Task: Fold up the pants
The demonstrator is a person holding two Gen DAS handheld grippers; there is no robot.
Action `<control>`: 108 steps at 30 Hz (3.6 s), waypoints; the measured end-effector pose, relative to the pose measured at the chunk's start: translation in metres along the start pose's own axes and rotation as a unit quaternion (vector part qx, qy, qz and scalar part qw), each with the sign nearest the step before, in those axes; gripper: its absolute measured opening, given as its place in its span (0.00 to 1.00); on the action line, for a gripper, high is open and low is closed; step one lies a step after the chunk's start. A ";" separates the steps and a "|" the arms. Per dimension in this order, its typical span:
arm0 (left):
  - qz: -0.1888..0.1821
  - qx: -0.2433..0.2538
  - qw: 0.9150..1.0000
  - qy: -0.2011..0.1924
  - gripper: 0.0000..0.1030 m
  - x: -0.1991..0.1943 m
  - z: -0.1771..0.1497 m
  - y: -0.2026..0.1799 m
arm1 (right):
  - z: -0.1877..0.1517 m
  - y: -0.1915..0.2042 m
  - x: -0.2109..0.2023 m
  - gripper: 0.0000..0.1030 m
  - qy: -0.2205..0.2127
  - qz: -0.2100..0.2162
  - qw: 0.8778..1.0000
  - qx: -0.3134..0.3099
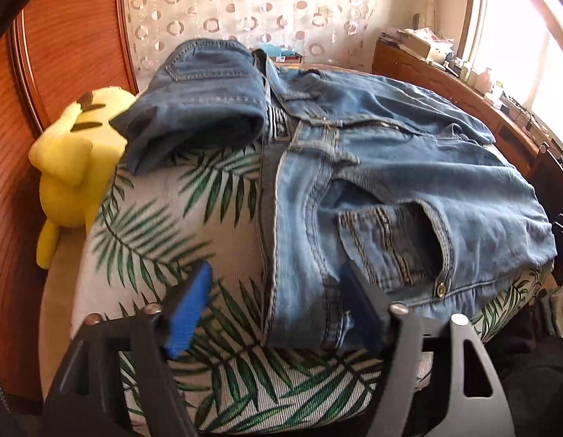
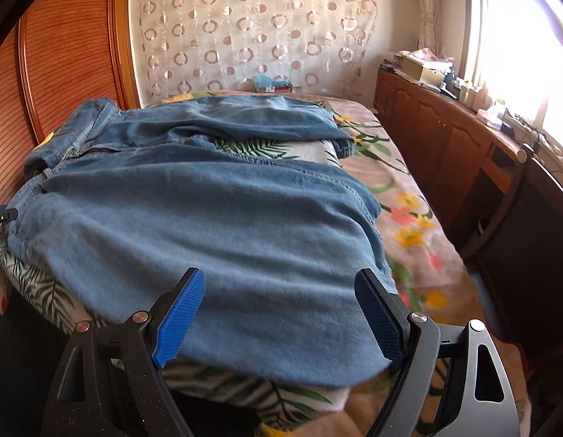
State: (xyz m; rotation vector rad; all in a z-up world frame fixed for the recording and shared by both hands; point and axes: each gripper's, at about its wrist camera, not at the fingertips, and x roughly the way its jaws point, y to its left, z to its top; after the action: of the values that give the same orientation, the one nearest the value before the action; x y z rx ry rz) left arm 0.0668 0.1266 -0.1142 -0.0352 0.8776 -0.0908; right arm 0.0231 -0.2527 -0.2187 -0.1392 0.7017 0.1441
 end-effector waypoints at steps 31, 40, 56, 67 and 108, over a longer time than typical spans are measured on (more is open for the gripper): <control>-0.032 0.001 0.999 -0.032 0.22 -0.018 -0.021 -0.010 | -0.005 0.006 -0.009 0.02 0.042 0.044 0.996 -0.071; -0.024 0.027 0.998 -0.053 0.06 -0.046 -0.016 -0.022 | 0.037 -0.003 -0.047 0.00 -0.021 0.010 0.996 -0.088; -0.022 0.027 0.996 -0.077 0.05 -0.064 0.002 -0.019 | 0.106 0.021 -0.038 0.00 -0.105 0.022 0.985 -0.131; -0.021 0.034 0.997 -0.060 0.05 -0.036 0.007 -0.028 | 0.111 -0.001 0.012 0.25 -0.044 0.087 0.993 -0.060; -0.043 0.016 0.999 -0.012 0.35 -0.025 -0.034 -0.012 | 0.079 -0.040 -0.068 0.03 -0.076 -0.084 0.993 -0.032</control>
State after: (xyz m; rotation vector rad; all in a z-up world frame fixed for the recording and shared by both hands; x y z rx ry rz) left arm 0.0242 0.1176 -0.1161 -0.0431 0.8513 -0.1848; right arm 0.0291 -0.2839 -0.1120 -0.2447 0.5313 0.0149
